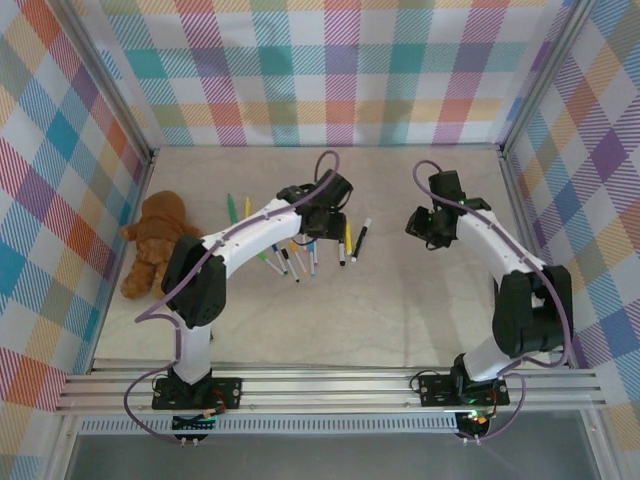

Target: Open the pen caps

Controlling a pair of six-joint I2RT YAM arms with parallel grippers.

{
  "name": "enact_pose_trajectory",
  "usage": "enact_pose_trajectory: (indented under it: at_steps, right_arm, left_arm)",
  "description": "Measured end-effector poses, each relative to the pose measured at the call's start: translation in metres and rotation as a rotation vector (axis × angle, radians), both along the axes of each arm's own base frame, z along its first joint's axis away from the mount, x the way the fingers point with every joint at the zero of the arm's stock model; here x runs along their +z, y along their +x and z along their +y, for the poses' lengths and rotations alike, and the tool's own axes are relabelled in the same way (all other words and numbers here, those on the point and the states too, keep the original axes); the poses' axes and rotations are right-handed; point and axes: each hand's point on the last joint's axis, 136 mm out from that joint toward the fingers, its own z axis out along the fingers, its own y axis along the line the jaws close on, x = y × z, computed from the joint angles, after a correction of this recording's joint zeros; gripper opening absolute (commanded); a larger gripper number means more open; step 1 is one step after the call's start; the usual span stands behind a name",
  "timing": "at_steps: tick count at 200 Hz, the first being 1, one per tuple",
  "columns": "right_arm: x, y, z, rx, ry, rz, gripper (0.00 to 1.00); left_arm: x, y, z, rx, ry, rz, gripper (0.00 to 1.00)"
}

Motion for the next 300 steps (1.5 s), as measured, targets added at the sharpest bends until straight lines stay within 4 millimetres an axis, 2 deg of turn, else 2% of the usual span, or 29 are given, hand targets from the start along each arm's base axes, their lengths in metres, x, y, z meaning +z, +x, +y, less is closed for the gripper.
enact_pose_trajectory:
  at_steps: [31,62,112,136,183,212,291,300]
  right_arm:
    - [-0.014,-0.021,0.0,-0.001,0.025,0.039,0.43]
    - [-0.016,-0.024,0.0,0.002,0.03,0.043,0.43]
    - [-0.013,-0.021,0.002,0.005,0.039,0.026,0.41]
    - [-0.013,-0.021,0.002,0.006,0.039,0.026,0.4]
    - [-0.018,-0.023,0.002,0.007,0.042,0.03,0.4]
    - [-0.024,-0.027,0.003,0.009,0.046,0.041,0.4]
    - [-0.02,-0.02,0.006,0.013,0.064,0.01,0.39]
    - [-0.02,-0.019,0.007,0.014,0.066,0.01,0.39]
  left_arm:
    - [-0.029,0.008,-0.023,-0.012,-0.016,0.028,0.5]
    - [-0.055,0.015,-0.043,-0.035,-0.026,0.065,0.49]
    - [-0.058,0.027,-0.081,-0.08,-0.056,0.048,0.46]
    - [-0.063,0.027,-0.091,-0.096,-0.05,0.058,0.46]
    - [-0.093,0.02,-0.082,-0.09,0.018,0.112,0.44]
    - [-0.093,0.02,-0.08,-0.092,0.032,0.108,0.4]
    - [-0.103,0.016,-0.074,-0.094,0.1,0.086,0.38]
    - [-0.104,0.016,-0.074,-0.093,0.114,0.074,0.34]
